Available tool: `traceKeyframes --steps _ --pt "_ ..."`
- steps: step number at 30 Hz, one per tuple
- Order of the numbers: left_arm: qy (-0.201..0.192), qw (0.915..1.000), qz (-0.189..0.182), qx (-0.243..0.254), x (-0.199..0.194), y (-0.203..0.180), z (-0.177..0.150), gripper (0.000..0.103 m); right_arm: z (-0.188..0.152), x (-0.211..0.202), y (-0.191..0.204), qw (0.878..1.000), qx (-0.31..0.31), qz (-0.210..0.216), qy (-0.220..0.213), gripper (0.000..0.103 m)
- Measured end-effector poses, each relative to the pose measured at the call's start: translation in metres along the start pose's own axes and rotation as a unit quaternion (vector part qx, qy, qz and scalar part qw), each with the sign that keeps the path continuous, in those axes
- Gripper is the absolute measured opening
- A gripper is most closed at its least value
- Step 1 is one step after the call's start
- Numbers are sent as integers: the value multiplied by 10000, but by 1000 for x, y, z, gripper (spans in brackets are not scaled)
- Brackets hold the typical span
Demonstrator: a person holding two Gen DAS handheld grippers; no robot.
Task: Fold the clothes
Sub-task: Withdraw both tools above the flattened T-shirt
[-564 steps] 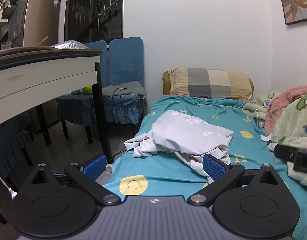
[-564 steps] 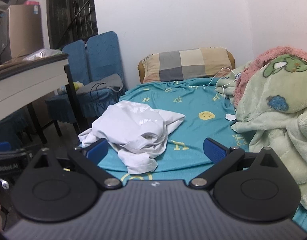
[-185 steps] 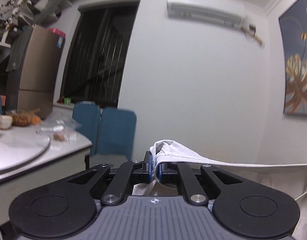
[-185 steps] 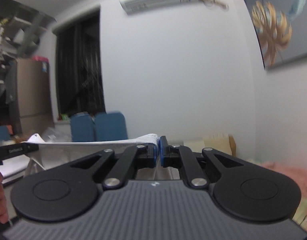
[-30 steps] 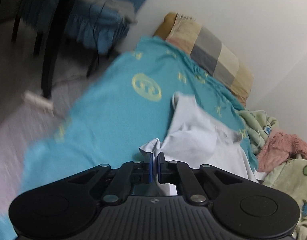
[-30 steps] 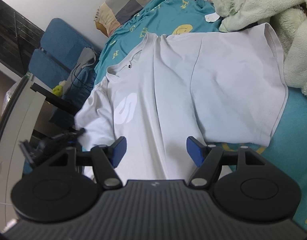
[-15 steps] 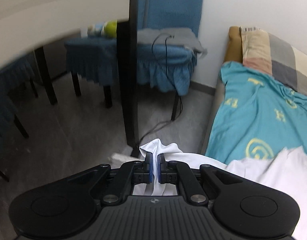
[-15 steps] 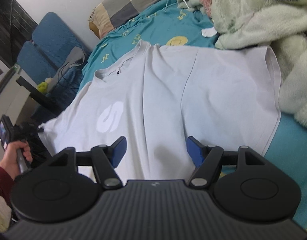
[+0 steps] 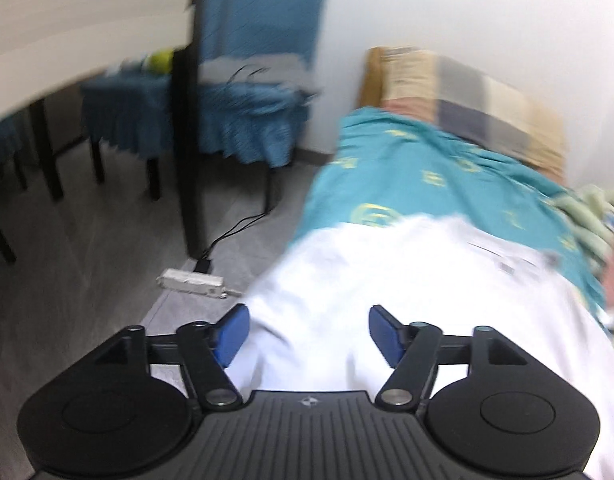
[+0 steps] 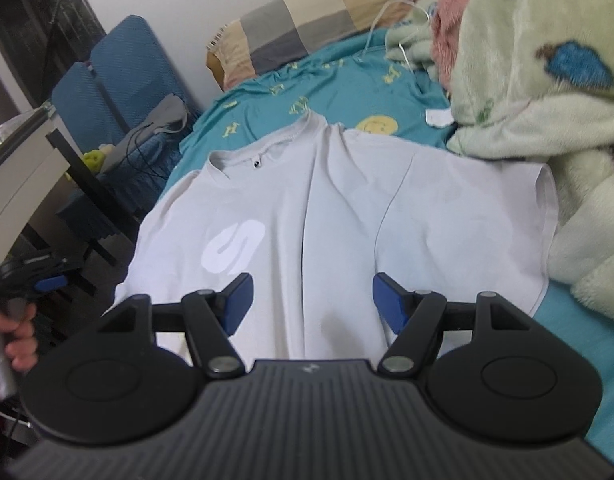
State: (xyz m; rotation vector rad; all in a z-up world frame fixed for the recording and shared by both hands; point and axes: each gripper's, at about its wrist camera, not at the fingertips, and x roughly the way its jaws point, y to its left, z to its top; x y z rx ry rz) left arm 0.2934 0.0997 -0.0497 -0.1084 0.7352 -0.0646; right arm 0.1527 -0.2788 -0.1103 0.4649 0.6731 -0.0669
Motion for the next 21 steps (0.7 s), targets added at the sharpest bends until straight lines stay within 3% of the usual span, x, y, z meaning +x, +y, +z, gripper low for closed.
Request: traceKeyframes --steps 4,9,12,16,21 --pt "-90 9989 -445 136 -65 -46 -34 82 -1 -20 1 9998 -140 73 -153 69" --pt "-115 9959 -582 685 -116 -114 -75 96 -4 -44 6 9984 -401 103 -390 69" --pt "-54 9952 -685 694 -121 -137 -100 99 -5 -54 7 9976 -479 90 -484 69" --pt "-390 9943 -807 582 -118 -139 -124 103 -7 -55 8 9978 -476 87 -459 69" --pt "-500 9914 -805 898 -99 -143 -136 103 -4 -48 6 9980 -399 78 -478 69"
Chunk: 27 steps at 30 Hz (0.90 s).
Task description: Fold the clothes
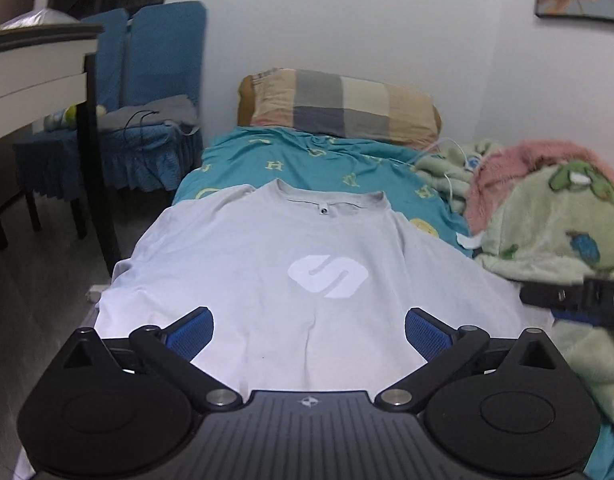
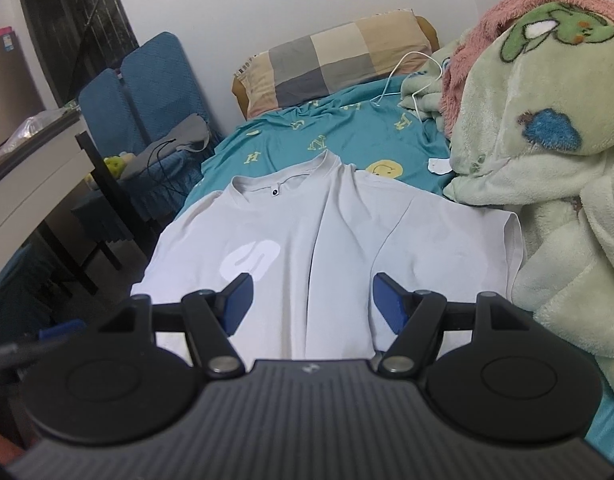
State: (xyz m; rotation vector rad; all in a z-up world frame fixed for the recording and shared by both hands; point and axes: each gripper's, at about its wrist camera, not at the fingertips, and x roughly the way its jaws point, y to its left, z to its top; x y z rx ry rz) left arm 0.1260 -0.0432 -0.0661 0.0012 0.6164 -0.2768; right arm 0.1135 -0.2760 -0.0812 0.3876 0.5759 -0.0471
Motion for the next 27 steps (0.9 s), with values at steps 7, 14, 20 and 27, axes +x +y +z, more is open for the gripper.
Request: traceKeyframes --steps 7,14,20,27 --pt "169 9996 -8 -220 22 15 -1 103 1 -3 -4 10000 59 -36 -64 69" --pt "189 9982 -300 -486 23 19 -7 103 4 -8 -10 9998 159 -71 -115 69" --pt "229 9972 -297 -645 28 20 -13 103 8 -11 -18 9998 197 -82 -65 69" --pt "237 9988 -51 -415 29 15 -25 103 16 -14 -26 9997 165 -150 -32 69"
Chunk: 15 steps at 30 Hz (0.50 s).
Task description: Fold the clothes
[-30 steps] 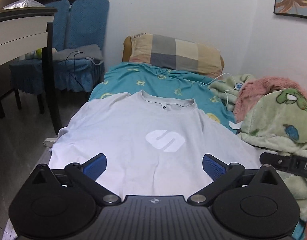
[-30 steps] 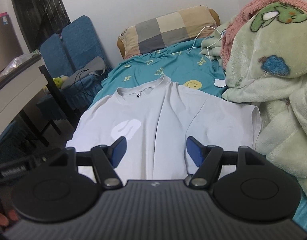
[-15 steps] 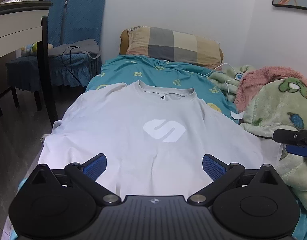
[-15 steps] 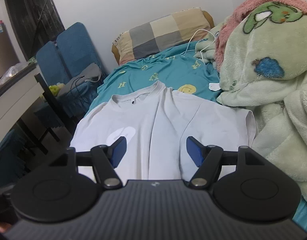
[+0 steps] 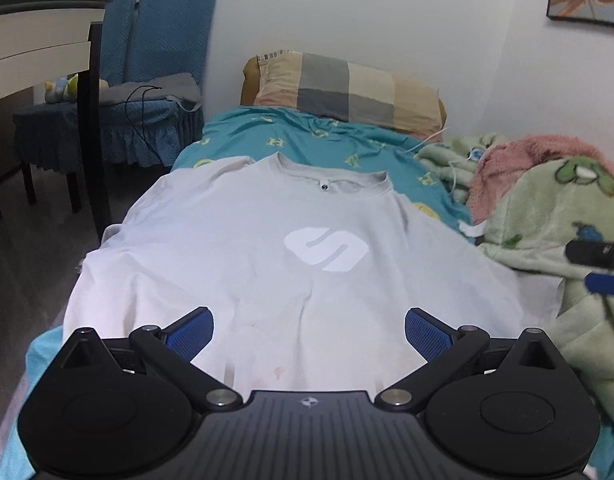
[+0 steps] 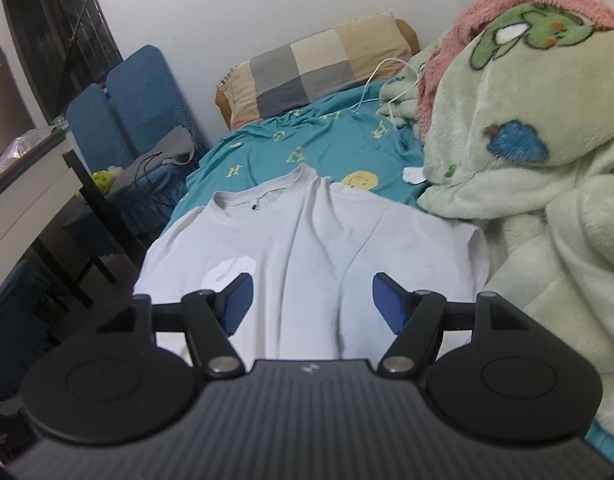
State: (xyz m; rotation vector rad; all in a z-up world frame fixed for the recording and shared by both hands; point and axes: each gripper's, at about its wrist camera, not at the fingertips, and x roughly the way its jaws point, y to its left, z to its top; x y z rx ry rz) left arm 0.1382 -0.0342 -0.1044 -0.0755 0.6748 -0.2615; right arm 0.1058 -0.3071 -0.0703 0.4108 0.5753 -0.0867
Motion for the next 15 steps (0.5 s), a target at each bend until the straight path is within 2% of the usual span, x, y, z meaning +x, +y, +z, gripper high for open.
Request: traceKeyframes --steps 5,15 --pt "51 9996 -238 -144 -3 -4 -3 103 4 0 -11 9999 95 -58 22 69" --pt "-64 9994 -185 270 -11 -20 -6 103 5 8 -16 9997 100 -210 93 69"
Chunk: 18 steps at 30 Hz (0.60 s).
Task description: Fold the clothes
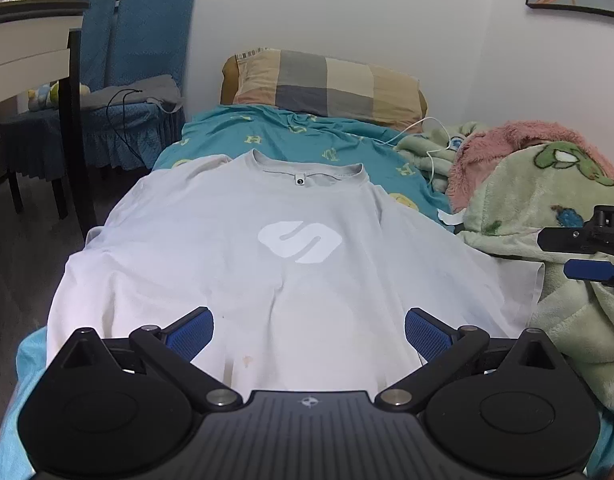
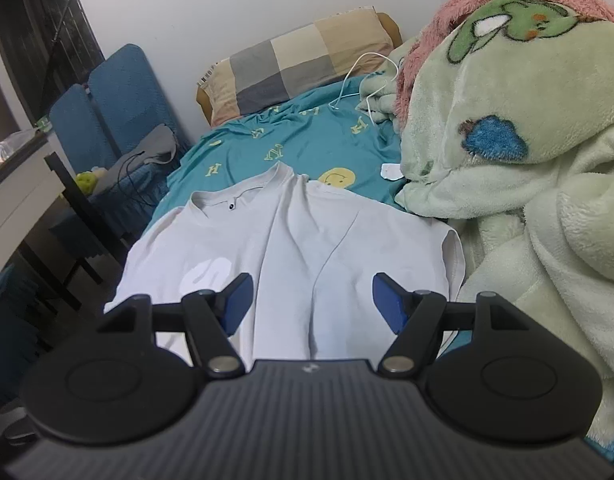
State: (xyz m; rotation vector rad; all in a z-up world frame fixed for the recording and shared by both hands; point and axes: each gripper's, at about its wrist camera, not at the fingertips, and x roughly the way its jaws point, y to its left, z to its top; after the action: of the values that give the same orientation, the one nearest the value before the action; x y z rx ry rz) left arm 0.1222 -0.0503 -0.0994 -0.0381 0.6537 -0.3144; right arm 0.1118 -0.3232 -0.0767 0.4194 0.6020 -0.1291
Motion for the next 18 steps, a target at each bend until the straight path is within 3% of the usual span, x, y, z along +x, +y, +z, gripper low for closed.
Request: traceKeyframes --steps 12,18 --pt "-106 9995 53 -290 -7 11 13 103 22 -1 -27 9992 321 -167 -195 67" --pt "-109 9979 -32 -643 -10 25 21 103 51 33 -56 9970 509 -578 15 65"
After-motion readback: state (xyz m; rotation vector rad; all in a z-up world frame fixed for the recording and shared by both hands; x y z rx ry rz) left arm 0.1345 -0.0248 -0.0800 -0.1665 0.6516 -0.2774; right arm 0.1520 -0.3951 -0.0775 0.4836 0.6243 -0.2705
